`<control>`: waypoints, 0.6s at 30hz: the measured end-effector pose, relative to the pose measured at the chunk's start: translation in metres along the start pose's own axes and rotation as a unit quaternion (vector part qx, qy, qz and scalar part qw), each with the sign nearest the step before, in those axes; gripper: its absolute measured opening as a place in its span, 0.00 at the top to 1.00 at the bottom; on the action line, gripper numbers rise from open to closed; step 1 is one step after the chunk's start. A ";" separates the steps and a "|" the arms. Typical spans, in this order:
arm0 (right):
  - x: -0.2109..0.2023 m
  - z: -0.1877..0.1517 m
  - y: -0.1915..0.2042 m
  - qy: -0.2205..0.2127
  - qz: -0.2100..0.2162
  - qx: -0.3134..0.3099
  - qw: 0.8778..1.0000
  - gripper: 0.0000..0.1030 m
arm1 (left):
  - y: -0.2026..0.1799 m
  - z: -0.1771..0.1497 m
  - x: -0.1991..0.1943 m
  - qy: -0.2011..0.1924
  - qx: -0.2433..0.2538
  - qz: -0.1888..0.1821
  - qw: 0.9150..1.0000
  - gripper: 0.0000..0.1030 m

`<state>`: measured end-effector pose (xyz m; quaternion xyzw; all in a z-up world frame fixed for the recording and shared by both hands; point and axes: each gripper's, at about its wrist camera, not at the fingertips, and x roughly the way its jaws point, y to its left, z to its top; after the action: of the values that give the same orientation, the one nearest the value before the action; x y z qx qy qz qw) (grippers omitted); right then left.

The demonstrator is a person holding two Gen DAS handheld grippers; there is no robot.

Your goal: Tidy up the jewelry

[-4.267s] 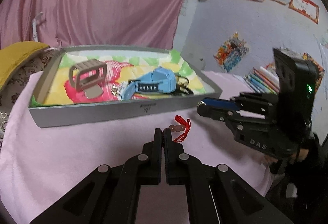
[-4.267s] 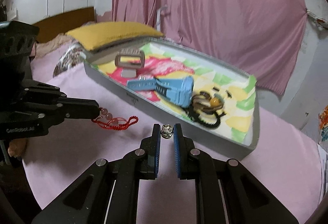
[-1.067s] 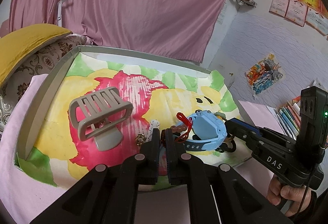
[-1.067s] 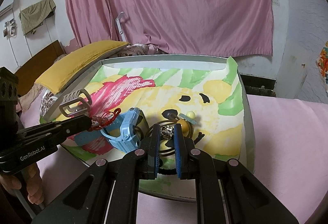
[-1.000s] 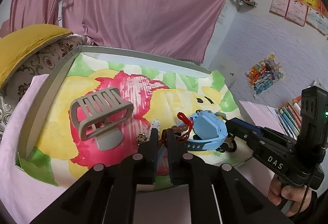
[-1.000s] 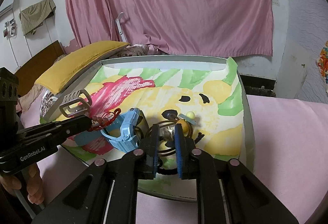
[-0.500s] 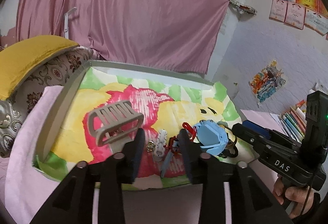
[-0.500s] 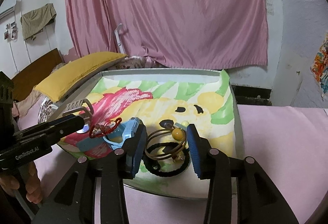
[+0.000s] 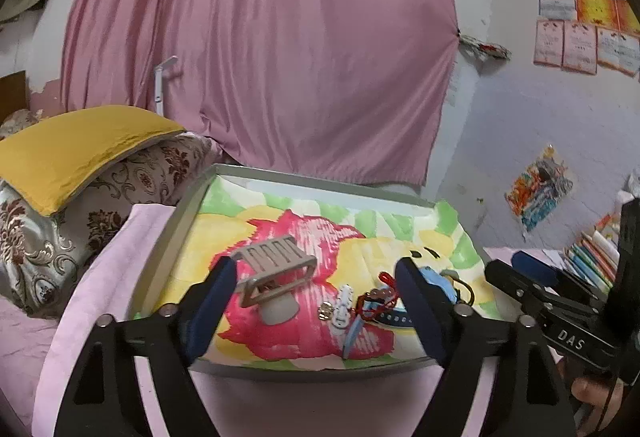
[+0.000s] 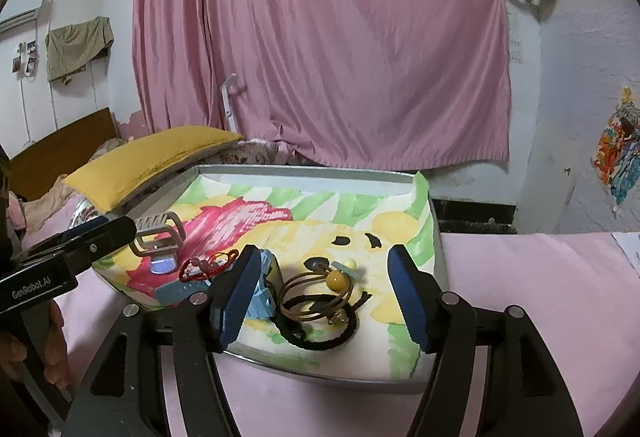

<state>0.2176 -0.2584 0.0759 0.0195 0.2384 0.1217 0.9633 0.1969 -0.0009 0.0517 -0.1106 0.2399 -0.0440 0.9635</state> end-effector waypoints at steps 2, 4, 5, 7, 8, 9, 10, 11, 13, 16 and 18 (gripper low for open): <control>-0.006 0.000 0.000 -0.012 -0.002 0.001 1.000 0.28 | 0.003 0.000 -0.002 -0.005 -0.006 0.004 1.000 0.13; -0.012 0.001 0.000 -0.025 -0.005 0.000 1.000 0.26 | 0.003 -0.001 -0.004 -0.007 -0.007 0.004 1.000 0.09; -0.016 0.001 0.001 -0.033 -0.006 0.000 0.999 0.23 | 0.003 -0.001 -0.005 -0.008 -0.006 0.004 1.000 0.06; -0.019 0.001 0.002 -0.042 -0.006 -0.001 0.999 0.17 | 0.001 -0.003 -0.009 -0.012 0.000 0.004 1.000 0.03; -0.022 0.001 0.002 -0.047 -0.006 -0.003 0.999 0.14 | 0.001 -0.004 -0.011 -0.014 0.002 0.006 1.000 0.01; -0.024 0.002 0.003 -0.052 -0.005 -0.004 0.999 0.13 | -0.001 -0.005 -0.014 -0.016 0.005 0.007 1.000 0.01; -0.028 0.002 0.003 -0.059 -0.007 -0.004 0.998 0.11 | -0.002 -0.005 -0.016 -0.018 0.008 0.009 1.000 0.01; -0.031 0.002 0.004 -0.062 -0.009 -0.005 0.998 0.09 | -0.004 -0.006 -0.019 -0.019 0.014 0.012 1.000 0.01; -0.038 0.001 0.005 -0.072 -0.008 -0.007 0.997 0.07 | -0.006 -0.009 -0.026 -0.025 0.024 0.020 0.999 0.01; -0.046 0.000 0.007 -0.080 -0.010 -0.011 0.997 0.06 | -0.008 -0.011 -0.036 -0.035 0.030 0.026 0.999 0.01; -0.053 -0.002 0.008 -0.082 -0.008 -0.011 0.997 0.03 | -0.008 -0.011 -0.042 -0.038 0.031 0.026 0.998 0.01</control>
<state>0.1697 -0.2631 0.0990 0.0170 0.1573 0.1147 0.9807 0.1546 -0.0050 0.0626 -0.0758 0.2039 -0.0224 0.9758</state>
